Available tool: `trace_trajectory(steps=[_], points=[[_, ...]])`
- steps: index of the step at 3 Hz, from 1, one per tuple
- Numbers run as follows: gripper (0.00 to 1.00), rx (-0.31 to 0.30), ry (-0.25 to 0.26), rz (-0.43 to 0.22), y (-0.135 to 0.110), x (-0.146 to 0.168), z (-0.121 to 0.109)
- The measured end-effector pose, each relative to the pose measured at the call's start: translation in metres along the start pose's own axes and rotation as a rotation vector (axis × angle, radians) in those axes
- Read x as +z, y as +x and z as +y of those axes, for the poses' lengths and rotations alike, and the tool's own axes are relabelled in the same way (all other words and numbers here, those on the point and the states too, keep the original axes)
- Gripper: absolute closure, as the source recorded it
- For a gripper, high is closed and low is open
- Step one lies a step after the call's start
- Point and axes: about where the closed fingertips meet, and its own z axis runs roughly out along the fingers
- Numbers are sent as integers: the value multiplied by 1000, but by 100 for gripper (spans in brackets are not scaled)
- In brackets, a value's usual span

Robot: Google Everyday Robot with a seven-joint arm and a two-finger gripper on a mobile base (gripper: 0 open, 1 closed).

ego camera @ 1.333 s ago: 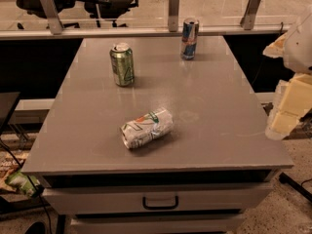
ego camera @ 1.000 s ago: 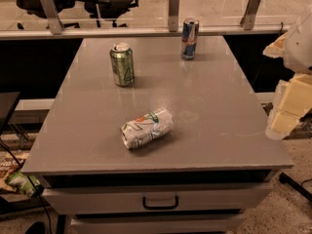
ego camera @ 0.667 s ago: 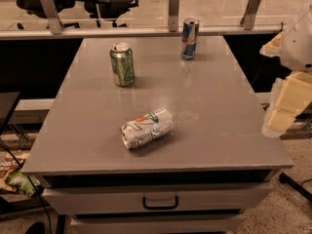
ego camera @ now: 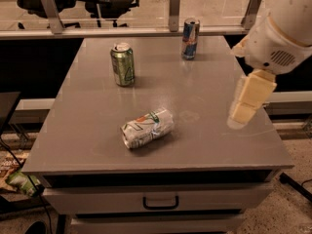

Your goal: Knock green can over

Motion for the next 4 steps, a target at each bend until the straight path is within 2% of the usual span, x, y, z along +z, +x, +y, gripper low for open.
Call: trace_trajectory(steps=[3,4], points=[[0,8,-49,-150,-85,56,-15],[0,47,-39,-206,-115,79,-36]])
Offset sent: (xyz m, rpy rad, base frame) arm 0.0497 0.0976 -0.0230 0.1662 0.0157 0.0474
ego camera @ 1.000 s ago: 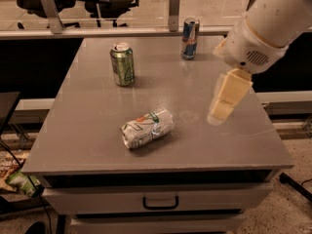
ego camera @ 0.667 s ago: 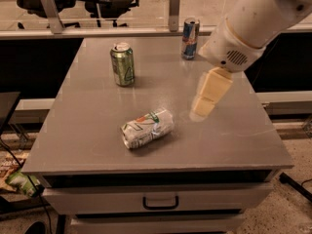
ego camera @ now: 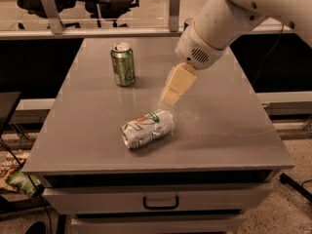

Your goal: Knock green can over

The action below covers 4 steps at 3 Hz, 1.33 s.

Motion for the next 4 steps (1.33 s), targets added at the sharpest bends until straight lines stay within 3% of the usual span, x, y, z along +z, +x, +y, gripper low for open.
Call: trace_trajectory(steps=[2,4], points=[[0,39,49,-50,-39,48,-63],[0,85,32,-99,-71,77,-92]])
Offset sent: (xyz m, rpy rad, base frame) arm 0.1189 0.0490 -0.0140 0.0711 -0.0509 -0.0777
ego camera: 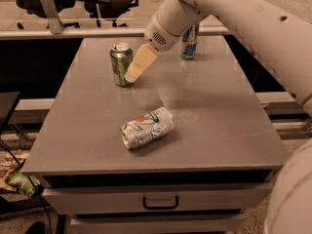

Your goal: Knock green can over

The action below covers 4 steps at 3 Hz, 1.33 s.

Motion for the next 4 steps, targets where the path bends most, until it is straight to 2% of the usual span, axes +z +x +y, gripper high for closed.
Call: trace_trajectory(steps=[1,2,3,4], points=[[0,10,-14,-25,-20,16,0],[0,-9,-30,-41,-40,40,12],[0,-8,-29,-37,-39,49,10],[16,-9,-30,-47,-42,50,8]])
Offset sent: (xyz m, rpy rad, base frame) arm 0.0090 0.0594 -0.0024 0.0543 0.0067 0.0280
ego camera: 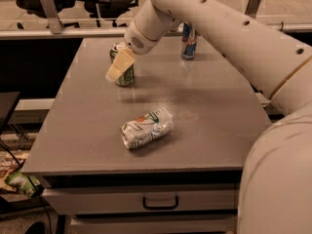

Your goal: Knock green can over

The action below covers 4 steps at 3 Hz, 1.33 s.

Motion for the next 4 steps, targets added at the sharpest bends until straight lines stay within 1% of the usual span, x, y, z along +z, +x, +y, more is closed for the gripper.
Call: trace_trajectory(steps=[1,2,3,4], points=[[39,-7,-6,-3,-2,-1,0],[70,-24,-26,19,-3,-5,3],[99,-150,-24,159,0,-17,19],[100,-295,4,301,10,-31,31]])
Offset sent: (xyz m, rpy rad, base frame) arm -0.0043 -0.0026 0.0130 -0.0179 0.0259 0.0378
